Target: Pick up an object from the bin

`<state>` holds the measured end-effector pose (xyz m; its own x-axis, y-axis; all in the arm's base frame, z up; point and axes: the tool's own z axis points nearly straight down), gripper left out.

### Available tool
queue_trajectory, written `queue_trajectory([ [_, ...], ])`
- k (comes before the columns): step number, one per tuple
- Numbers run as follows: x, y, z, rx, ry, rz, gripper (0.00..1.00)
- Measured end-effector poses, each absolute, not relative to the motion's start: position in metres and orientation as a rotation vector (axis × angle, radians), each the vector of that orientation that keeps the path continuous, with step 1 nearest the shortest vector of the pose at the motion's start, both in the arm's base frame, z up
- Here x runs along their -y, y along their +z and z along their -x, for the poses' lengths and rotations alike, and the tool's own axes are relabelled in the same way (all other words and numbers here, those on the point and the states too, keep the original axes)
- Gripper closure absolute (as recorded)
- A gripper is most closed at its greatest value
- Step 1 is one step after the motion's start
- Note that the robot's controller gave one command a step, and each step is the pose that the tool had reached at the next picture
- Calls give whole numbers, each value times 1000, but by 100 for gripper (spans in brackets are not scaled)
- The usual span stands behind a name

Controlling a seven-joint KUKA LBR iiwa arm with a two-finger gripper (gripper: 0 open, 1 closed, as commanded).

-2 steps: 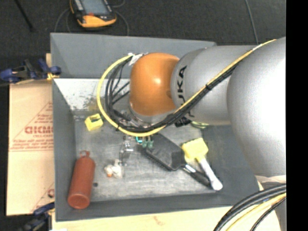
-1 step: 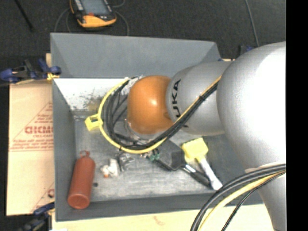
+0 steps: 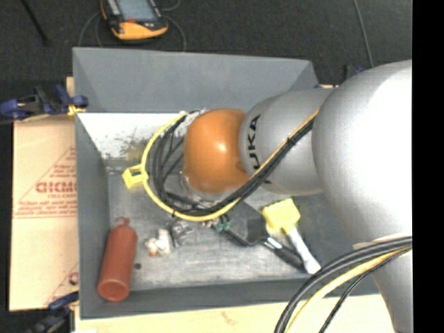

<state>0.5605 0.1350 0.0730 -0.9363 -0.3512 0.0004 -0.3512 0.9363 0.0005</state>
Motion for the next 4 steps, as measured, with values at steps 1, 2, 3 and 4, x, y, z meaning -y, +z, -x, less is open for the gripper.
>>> queue_trajectory([
  [1, -139, 114, -560, 3084, 1, -577, 100],
  [2, -144, 176, -556, 3087, 1, -580, 100],
  [3, -145, 190, -555, 3088, 1, -578, 100],
  [4, -156, 217, -550, 3073, 1, -721, 100],
])
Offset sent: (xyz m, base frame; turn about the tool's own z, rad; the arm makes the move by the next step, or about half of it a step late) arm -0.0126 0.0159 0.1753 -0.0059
